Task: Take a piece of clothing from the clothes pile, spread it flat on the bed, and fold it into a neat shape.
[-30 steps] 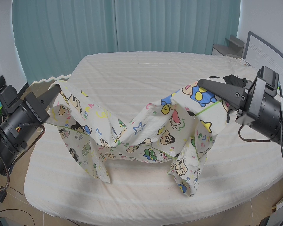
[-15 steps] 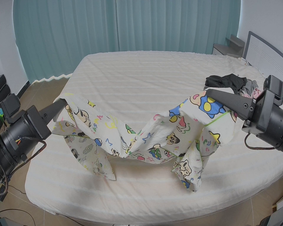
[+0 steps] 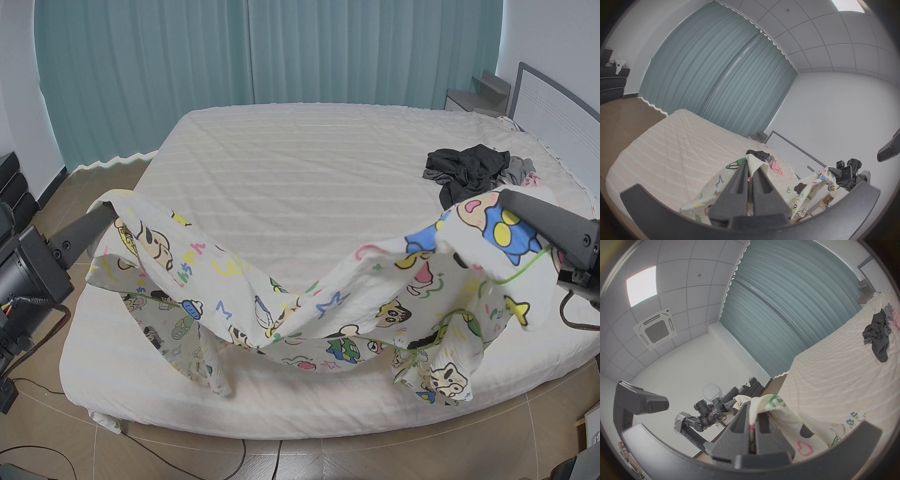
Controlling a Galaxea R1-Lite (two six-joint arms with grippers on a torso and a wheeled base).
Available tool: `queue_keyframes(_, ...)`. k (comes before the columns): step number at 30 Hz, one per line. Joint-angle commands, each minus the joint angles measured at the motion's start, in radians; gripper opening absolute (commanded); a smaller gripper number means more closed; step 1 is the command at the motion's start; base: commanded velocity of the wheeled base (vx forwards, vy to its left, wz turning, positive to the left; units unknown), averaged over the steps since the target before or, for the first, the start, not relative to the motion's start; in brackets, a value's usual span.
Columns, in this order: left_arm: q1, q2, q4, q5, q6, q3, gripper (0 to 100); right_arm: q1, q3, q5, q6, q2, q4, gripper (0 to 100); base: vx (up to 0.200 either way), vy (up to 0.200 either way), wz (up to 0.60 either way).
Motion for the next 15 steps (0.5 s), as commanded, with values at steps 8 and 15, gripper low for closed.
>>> queue_keyframes(8, 0.000, -0.033, -0.003, 0.001, 0.005, -0.001, 0, 0.002, -0.010, 0.000, -0.006, -0.051, 0.003, 0, 0.000, 0.000, 0.00)
queue_keyframes(15, -0.026, -0.041, -0.001, -0.001, 0.005, 0.038, 0, 0.000, 0.006, 0.004, -0.007, -0.072, 0.061, 0, 0.000, 0.000, 0.00)
